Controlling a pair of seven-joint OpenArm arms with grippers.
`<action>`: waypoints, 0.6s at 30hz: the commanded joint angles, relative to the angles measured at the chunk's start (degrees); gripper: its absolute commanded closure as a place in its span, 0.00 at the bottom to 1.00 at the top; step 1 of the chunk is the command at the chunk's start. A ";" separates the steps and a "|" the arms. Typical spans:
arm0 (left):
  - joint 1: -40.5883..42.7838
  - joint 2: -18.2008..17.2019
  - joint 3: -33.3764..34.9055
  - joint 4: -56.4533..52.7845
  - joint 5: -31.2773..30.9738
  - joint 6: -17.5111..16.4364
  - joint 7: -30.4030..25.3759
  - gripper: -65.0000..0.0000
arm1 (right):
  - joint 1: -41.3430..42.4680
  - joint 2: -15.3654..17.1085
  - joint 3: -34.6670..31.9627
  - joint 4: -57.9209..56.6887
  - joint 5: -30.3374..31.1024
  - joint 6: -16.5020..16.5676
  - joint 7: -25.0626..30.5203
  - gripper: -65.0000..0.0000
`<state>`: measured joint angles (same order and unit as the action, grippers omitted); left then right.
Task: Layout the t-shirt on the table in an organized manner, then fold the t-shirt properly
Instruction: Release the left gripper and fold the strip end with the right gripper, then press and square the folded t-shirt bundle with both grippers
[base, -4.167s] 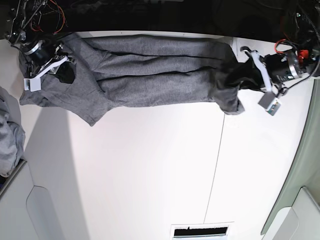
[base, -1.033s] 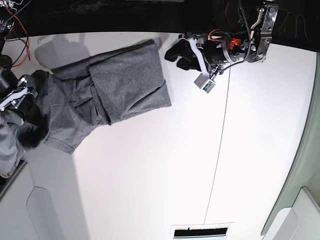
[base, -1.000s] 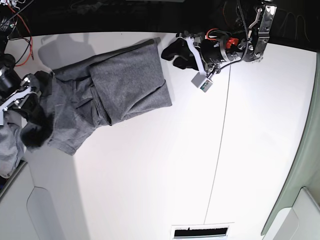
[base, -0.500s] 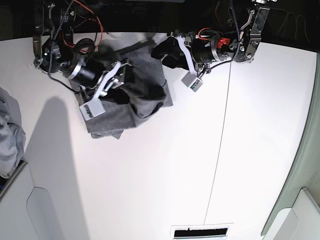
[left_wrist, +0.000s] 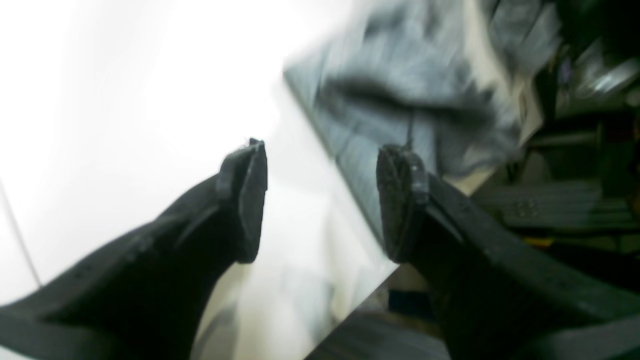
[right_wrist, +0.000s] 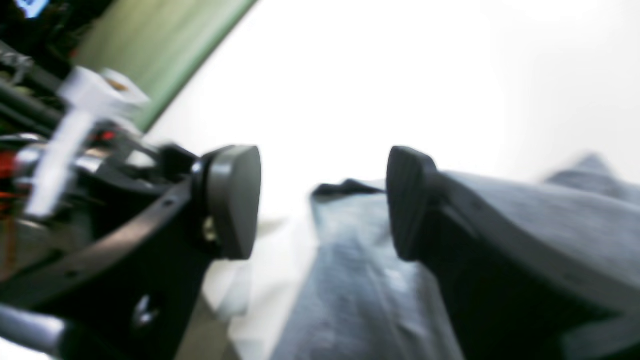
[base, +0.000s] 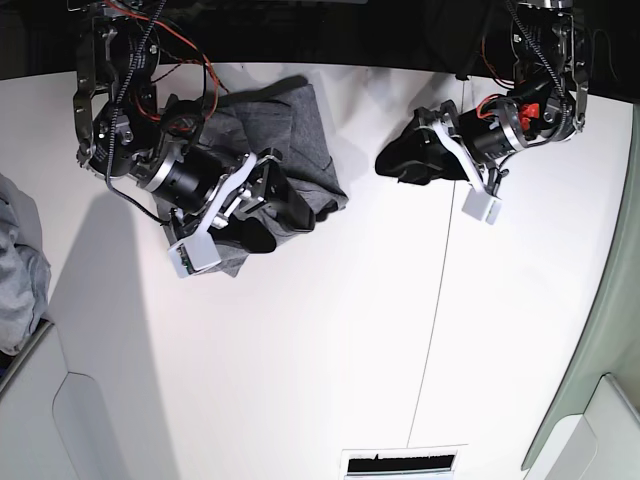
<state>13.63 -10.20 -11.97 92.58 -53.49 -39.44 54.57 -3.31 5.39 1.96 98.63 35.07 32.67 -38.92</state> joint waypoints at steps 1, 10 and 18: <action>-0.42 -0.66 -0.07 1.79 -1.22 -0.56 -0.28 0.43 | 1.01 0.17 1.88 0.96 0.37 0.15 0.63 0.41; 0.04 -1.40 -0.07 2.73 -1.16 -0.56 0.57 0.43 | -0.61 5.40 20.20 0.90 -0.13 0.13 -3.72 1.00; 0.02 -1.36 -0.07 2.73 -1.16 -0.56 0.09 0.43 | -8.70 8.39 18.45 -0.42 3.28 0.17 -3.32 1.00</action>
<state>14.04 -11.11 -11.86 94.35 -53.39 -39.46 55.68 -12.56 13.28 20.10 97.34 36.73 32.18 -43.68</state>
